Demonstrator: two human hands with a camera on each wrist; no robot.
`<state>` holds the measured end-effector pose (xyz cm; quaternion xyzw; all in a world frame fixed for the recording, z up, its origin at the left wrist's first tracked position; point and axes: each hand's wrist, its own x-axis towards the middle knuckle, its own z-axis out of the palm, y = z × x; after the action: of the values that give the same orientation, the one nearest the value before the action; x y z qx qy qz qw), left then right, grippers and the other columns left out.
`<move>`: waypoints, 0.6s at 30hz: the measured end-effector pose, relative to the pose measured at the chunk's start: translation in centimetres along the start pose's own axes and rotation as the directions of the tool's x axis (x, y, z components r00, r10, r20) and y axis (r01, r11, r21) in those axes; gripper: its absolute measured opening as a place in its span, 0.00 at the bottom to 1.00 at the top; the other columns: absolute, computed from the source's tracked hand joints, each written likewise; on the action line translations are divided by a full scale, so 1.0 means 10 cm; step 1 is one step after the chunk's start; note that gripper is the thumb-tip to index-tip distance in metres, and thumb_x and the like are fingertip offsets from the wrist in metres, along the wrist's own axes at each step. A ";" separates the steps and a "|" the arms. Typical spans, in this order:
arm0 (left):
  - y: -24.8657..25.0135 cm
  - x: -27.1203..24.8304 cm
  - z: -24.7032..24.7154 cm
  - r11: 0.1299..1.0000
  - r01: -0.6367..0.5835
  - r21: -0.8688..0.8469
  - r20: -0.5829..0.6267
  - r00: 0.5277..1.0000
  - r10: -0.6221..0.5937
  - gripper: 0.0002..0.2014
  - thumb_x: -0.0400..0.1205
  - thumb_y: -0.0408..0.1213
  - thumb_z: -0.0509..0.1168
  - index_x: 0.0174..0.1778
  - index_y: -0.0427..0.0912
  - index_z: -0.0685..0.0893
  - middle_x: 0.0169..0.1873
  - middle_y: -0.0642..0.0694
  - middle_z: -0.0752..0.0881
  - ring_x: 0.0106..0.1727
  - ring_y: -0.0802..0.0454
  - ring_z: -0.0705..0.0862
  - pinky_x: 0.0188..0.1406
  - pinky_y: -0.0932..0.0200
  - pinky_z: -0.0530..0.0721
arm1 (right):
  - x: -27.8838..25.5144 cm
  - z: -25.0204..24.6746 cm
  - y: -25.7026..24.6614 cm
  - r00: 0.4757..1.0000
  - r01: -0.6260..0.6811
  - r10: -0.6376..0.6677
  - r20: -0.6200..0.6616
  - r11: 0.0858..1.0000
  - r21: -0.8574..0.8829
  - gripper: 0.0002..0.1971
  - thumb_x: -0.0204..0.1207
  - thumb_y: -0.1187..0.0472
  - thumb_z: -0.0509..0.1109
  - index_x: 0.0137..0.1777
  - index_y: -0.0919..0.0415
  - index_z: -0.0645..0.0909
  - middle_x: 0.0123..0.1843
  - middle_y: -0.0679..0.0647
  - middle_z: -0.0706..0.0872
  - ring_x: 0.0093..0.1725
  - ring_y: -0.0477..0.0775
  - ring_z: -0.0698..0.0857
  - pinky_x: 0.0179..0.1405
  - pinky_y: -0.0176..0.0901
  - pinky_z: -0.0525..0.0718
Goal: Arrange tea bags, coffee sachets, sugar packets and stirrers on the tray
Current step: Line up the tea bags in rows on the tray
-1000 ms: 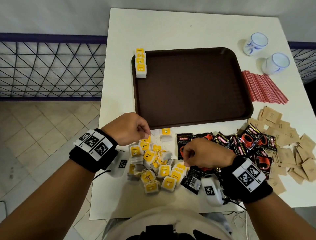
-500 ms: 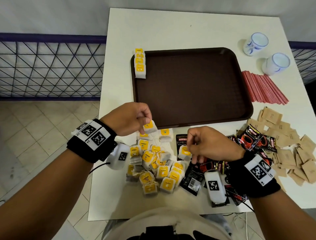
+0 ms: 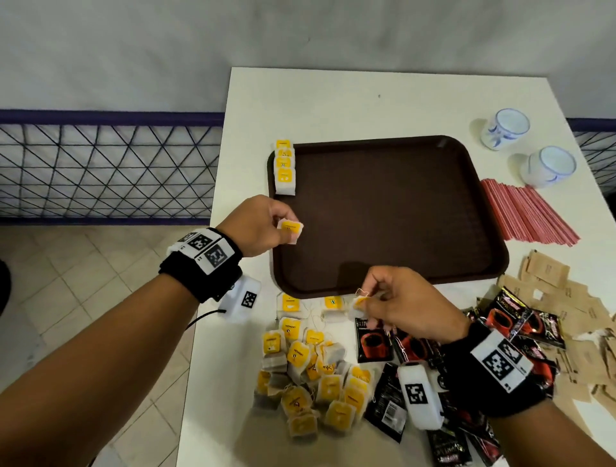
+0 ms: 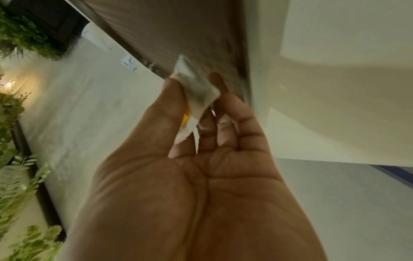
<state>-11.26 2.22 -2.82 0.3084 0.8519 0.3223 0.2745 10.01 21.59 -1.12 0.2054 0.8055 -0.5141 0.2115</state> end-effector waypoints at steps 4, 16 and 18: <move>-0.04 0.28 -0.13 0.999 -0.015 0.048 -0.112 0.994 0.021 0.03 0.75 0.35 0.76 0.43 0.46 0.90 0.36 0.56 0.87 0.30 0.72 0.81 0.37 0.67 0.76 | 0.32 -0.05 -0.10 0.999 0.038 -0.035 -0.036 0.995 0.093 0.05 0.78 0.71 0.73 0.44 0.66 0.78 0.34 0.65 0.91 0.34 0.58 0.92 0.35 0.49 0.89; -0.06 0.75 -0.26 0.990 0.013 0.138 -0.142 0.990 0.007 0.08 0.80 0.39 0.69 0.53 0.50 0.90 0.34 0.57 0.80 0.42 0.53 0.79 0.42 0.65 0.71 | 1.25 -0.13 -0.58 0.995 0.095 -0.091 -0.050 0.993 0.076 0.07 0.80 0.74 0.68 0.45 0.63 0.80 0.38 0.68 0.91 0.37 0.61 0.93 0.31 0.45 0.88; -0.08 0.78 -0.26 0.991 0.020 0.133 -0.107 0.994 -0.006 0.09 0.82 0.41 0.67 0.54 0.50 0.90 0.33 0.60 0.79 0.43 0.54 0.79 0.44 0.65 0.71 | 1.36 -0.12 -0.62 0.992 0.107 -0.106 -0.072 0.994 0.015 0.06 0.80 0.70 0.70 0.44 0.60 0.81 0.37 0.66 0.91 0.34 0.57 0.90 0.25 0.41 0.83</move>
<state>-18.38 6.27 -3.84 0.3030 0.8869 0.2786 0.2097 -4.79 21.83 -3.58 0.1825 0.8175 -0.5244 0.1529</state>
